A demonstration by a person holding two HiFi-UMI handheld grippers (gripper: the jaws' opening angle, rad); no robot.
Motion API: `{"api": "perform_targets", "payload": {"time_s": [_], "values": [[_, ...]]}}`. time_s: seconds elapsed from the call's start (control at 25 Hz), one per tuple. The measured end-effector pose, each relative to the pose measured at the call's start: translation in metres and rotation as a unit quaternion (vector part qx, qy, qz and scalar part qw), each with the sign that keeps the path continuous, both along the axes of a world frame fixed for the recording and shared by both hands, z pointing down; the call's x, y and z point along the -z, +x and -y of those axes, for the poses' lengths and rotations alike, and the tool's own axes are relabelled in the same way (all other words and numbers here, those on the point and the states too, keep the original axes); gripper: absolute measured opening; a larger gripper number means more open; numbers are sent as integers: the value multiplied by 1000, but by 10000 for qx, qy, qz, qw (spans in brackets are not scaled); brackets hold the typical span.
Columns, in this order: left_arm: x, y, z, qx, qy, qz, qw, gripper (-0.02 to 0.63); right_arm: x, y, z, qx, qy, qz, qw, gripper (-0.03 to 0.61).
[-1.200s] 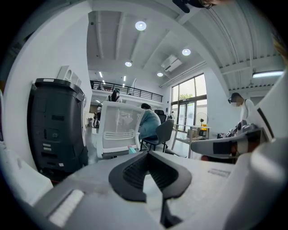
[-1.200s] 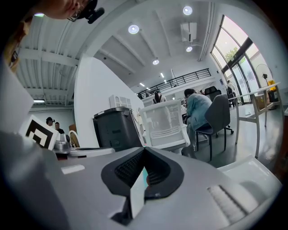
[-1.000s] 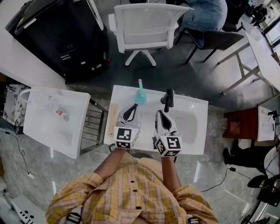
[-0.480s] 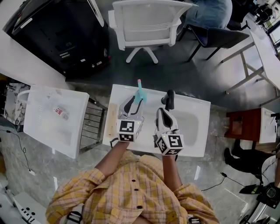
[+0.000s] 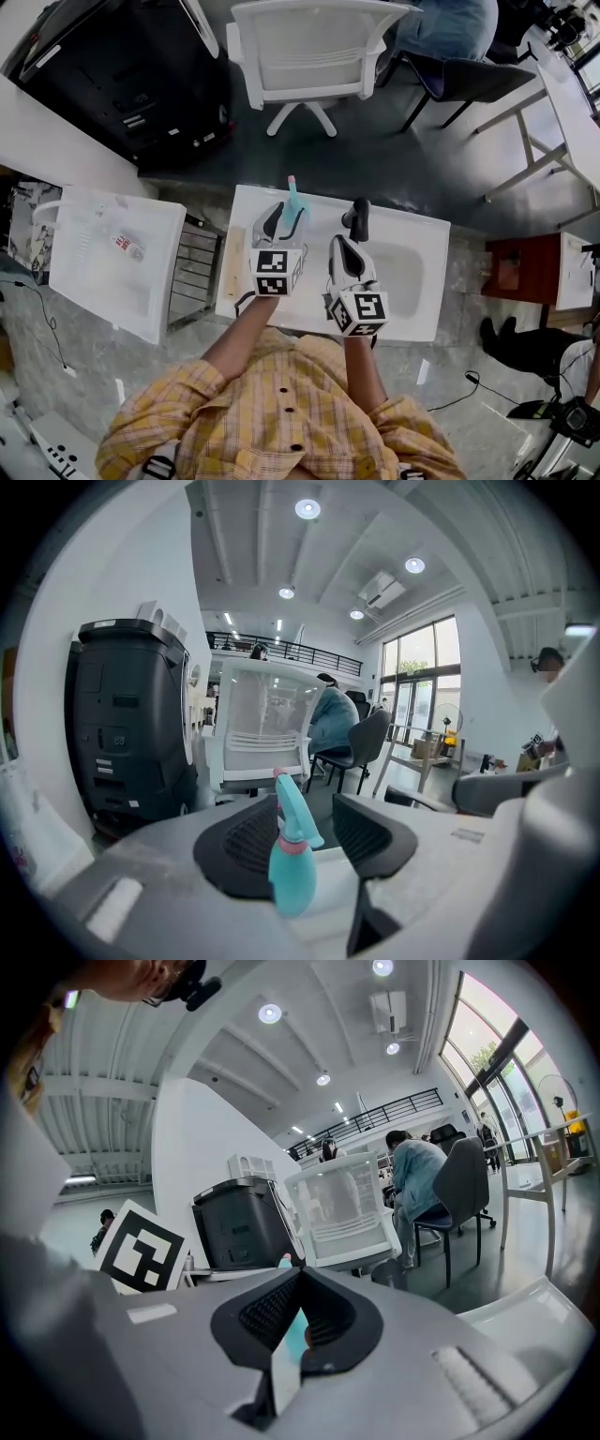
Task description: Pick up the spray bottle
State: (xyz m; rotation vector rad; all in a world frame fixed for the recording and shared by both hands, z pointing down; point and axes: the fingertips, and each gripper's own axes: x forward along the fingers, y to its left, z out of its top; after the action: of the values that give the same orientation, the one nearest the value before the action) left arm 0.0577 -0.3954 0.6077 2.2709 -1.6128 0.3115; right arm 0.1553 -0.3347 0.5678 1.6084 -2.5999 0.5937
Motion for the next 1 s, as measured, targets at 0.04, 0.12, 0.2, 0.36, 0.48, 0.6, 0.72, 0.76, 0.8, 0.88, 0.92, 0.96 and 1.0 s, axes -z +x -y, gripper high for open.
{"api": "perform_targets", "payload": {"time_s": [0.04,0.12,0.2,0.36,0.48,0.6,0.72,0.76,0.8,0.88,0.92,0.96,1.0], "values": [[-1,0,3,25,-18,-25,10000,173,-1,1,0,0,-6,-5,10000,2],[-4,0,8,76,-54,-41,9999,173,-3,2,0,-14,-28,1,10000,2],[-8,1,13,133,-94,-33,9999,173,-5,4,0,-39,-37,20,10000,2],[-16,4,22,230,-216,33,9995,173,-7,10,2,-82,-40,10,10000,2],[-24,6,26,279,-366,145,9988,173,-7,13,4,-110,-45,-15,9999,2],[-31,6,28,330,-430,202,9983,156,-9,15,5,-129,-58,-21,9999,2],[-36,4,28,374,-431,298,9979,129,-10,16,6,-141,-73,-8,9999,2],[-37,3,28,373,-436,358,9977,126,-10,16,6,-142,-75,-8,9999,2],[-39,2,28,369,-447,419,9974,115,-10,15,6,-143,-78,-13,9999,2],[-41,0,28,349,-462,501,9971,78,-11,15,6,-146,-86,-22,9999,2],[-41,0,28,331,-464,528,9970,77,-11,14,6,-150,-90,-24,9998,2],[-41,-1,27,315,-464,552,9969,77,-11,14,6,-154,-94,-26,9998,2],[-41,-1,27,303,-466,564,9969,78,-12,15,6,-157,-97,-30,9998,2]]}}
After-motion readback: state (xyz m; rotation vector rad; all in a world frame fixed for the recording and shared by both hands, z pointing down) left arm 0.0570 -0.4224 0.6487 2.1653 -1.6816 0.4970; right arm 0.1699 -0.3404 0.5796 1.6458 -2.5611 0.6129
